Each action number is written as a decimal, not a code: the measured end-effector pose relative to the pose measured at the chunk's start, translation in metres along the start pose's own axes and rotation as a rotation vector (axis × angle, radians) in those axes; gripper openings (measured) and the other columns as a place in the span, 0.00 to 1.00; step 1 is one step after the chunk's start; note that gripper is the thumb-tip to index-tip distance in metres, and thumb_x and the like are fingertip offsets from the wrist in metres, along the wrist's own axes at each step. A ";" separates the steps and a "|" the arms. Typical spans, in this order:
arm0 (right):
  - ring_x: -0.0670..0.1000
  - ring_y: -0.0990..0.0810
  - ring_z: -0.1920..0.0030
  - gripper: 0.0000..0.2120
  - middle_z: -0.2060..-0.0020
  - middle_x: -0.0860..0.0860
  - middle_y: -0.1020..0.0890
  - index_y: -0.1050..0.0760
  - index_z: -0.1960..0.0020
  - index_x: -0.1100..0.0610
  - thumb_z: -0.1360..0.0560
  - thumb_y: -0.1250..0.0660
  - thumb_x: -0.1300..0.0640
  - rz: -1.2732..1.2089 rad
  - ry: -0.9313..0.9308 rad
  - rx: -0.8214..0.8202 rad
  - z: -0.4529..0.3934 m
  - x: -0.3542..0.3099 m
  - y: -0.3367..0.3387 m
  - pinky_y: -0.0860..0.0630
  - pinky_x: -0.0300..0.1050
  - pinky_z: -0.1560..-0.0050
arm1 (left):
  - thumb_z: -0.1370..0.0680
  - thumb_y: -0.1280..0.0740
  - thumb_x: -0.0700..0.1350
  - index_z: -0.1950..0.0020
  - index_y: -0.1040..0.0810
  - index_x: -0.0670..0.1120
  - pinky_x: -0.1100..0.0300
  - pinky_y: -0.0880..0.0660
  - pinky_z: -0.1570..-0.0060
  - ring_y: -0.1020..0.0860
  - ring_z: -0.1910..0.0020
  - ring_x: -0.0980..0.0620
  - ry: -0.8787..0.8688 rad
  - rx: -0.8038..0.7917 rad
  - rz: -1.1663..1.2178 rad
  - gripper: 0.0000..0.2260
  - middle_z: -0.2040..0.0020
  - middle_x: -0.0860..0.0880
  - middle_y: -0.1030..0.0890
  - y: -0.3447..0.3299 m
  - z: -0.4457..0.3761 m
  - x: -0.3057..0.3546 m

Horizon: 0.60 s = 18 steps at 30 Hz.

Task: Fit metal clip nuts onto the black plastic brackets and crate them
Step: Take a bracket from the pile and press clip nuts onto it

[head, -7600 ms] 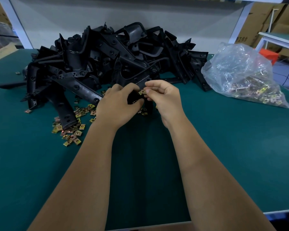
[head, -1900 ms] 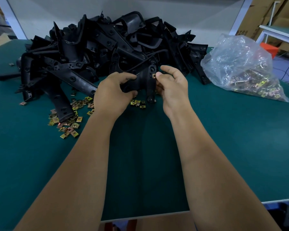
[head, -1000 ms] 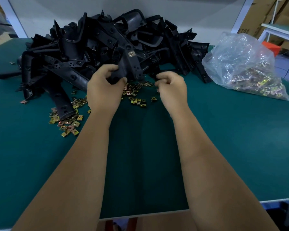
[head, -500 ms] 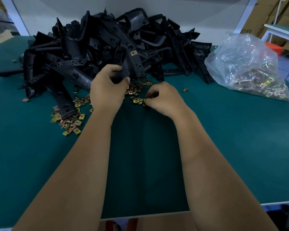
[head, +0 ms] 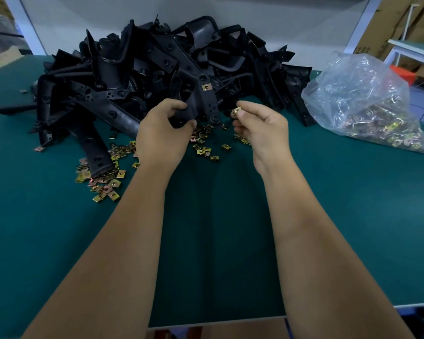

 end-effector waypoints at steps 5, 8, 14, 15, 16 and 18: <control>0.48 0.17 0.60 0.06 0.57 0.55 0.14 0.19 0.49 0.58 0.22 0.34 0.65 -0.093 -0.013 -0.018 0.000 -0.001 -0.001 0.21 0.39 0.58 | 0.25 0.27 0.53 0.43 0.22 0.61 0.69 0.36 0.66 0.28 0.58 0.66 -0.020 -0.009 -0.025 0.12 0.56 0.66 0.27 -0.001 0.001 0.000; 0.46 0.19 0.64 0.06 0.60 0.52 0.14 0.19 0.49 0.56 0.22 0.34 0.64 -0.093 -0.021 -0.024 0.000 -0.002 0.001 0.23 0.38 0.63 | 0.25 0.27 0.53 0.43 0.22 0.61 0.69 0.36 0.66 0.28 0.56 0.65 -0.023 -0.008 -0.022 0.12 0.56 0.66 0.27 -0.001 0.001 0.000; 0.47 0.18 0.61 0.07 0.59 0.54 0.16 0.19 0.51 0.59 0.23 0.34 0.68 -0.152 -0.037 -0.025 -0.001 0.000 0.002 0.22 0.38 0.58 | 0.26 0.27 0.53 0.44 0.23 0.62 0.70 0.37 0.65 0.28 0.52 0.63 -0.016 -0.014 -0.014 0.12 0.59 0.70 0.29 -0.002 0.001 0.000; 0.47 0.18 0.60 0.07 0.59 0.54 0.16 0.19 0.51 0.59 0.23 0.34 0.68 -0.149 -0.037 -0.030 -0.001 0.000 0.001 0.22 0.38 0.58 | 0.26 0.27 0.53 0.44 0.23 0.62 0.70 0.36 0.64 0.28 0.52 0.63 -0.015 -0.014 -0.011 0.12 0.58 0.69 0.28 -0.001 0.001 0.000; 0.46 0.18 0.61 0.07 0.60 0.53 0.16 0.20 0.52 0.59 0.23 0.34 0.69 -0.141 -0.036 -0.033 -0.001 0.000 0.001 0.22 0.38 0.57 | 0.26 0.27 0.53 0.44 0.23 0.62 0.69 0.36 0.64 0.28 0.51 0.63 -0.014 -0.014 -0.009 0.12 0.57 0.68 0.27 -0.001 0.001 0.000; 0.46 0.19 0.62 0.08 0.61 0.52 0.16 0.21 0.54 0.60 0.24 0.34 0.70 -0.130 -0.030 -0.034 -0.001 0.000 0.000 0.22 0.38 0.58 | 0.26 0.27 0.53 0.45 0.23 0.62 0.69 0.36 0.64 0.27 0.51 0.63 -0.012 -0.014 -0.012 0.12 0.54 0.65 0.26 -0.001 0.001 0.001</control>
Point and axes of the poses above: each hand's wrist, its own z-axis away from the middle knuckle, its own y-axis out of the back of the hand, x = y × z, the point moved 5 cm from there along -z, towards the middle knuckle
